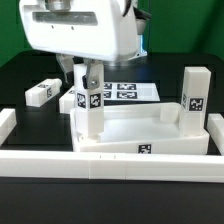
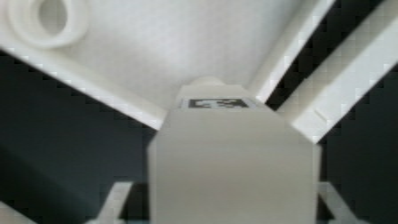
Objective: Assemble desk
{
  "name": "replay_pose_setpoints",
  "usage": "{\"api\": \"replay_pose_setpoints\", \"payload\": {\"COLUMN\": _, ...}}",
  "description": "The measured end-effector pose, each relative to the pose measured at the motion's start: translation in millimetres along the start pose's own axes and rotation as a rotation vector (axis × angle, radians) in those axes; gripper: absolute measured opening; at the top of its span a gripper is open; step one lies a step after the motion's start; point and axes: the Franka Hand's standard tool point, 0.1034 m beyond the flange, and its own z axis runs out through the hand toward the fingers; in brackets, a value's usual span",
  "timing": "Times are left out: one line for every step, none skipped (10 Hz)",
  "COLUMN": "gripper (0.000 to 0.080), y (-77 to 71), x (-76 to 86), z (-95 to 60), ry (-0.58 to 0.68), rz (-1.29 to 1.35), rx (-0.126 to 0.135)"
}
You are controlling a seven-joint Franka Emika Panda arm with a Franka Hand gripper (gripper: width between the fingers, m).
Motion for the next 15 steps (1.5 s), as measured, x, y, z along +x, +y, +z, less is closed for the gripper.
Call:
{"api": "replay_pose_setpoints", "payload": {"gripper": 0.029, "y": 0.1, "x": 0.1, "z": 0.1, "ry": 0.0, "rz": 0.038, "rx": 0.0}}
{"api": "replay_pose_setpoints", "payload": {"gripper": 0.029, "y": -0.2, "x": -0.1, "z": 0.1, "ry": 0.001, "rz": 0.065, "rx": 0.0}}
{"api": "replay_pose_setpoints", "payload": {"gripper": 0.029, "y": -0.3, "x": -0.6, "z": 0.4, "ry": 0.001, "rz": 0.054, "rx": 0.0}}
{"api": "replay_pose_setpoints", "payload": {"gripper": 0.0403, "y": -0.3, "x": -0.7, "z": 0.6, "ry": 0.0, "rz": 0.034, "rx": -0.001}}
{"api": "replay_pose_setpoints", "payload": {"gripper": 0.0537, "y": -0.9, "x": -1.5, "z": 0.6, "ry": 0.002, "rz": 0.02, "rx": -0.003}}
{"api": "replay_pose_setpoints", "payload": {"gripper": 0.0537, "y": -3.1, "x": -3.7, "z": 0.3, "ry": 0.009, "rz": -0.078, "rx": -0.014}}
{"api": "replay_pose_setpoints", "payload": {"gripper": 0.063, "y": -5.7, "x": -5.4, "z": -0.4, "ry": 0.01, "rz": -0.195, "rx": -0.01}}
{"api": "replay_pose_setpoints", "payload": {"gripper": 0.0643, "y": -6.7, "x": -5.4, "z": -0.5, "ry": 0.014, "rz": -0.255, "rx": -0.008}}
{"api": "replay_pose_setpoints", "payload": {"gripper": 0.0643, "y": -6.0, "x": -4.9, "z": -0.1, "ry": 0.014, "rz": -0.333, "rx": -0.01}}
{"api": "replay_pose_setpoints", "payload": {"gripper": 0.0649, "y": -5.7, "x": -4.8, "z": 0.1, "ry": 0.013, "rz": -0.404, "rx": -0.011}}
{"api": "replay_pose_setpoints", "payload": {"gripper": 0.0649, "y": -5.6, "x": -4.7, "z": 0.2, "ry": 0.013, "rz": -0.472, "rx": -0.012}}
{"api": "replay_pose_setpoints", "payload": {"gripper": 0.0649, "y": -5.4, "x": -4.5, "z": 0.2, "ry": 0.012, "rz": -0.549, "rx": -0.012}}
{"api": "replay_pose_setpoints", "payload": {"gripper": 0.0649, "y": -5.4, "x": -4.5, "z": 0.2, "ry": 0.012, "rz": -0.613, "rx": -0.013}}
{"api": "replay_pose_setpoints", "payload": {"gripper": 0.0649, "y": -5.9, "x": -6.0, "z": 0.4, "ry": 0.02, "rz": -0.696, "rx": -0.046}}
{"api": "replay_pose_setpoints", "payload": {"gripper": 0.0649, "y": -6.4, "x": -6.9, "z": -0.1, "ry": 0.024, "rz": -0.805, "rx": -0.068}}
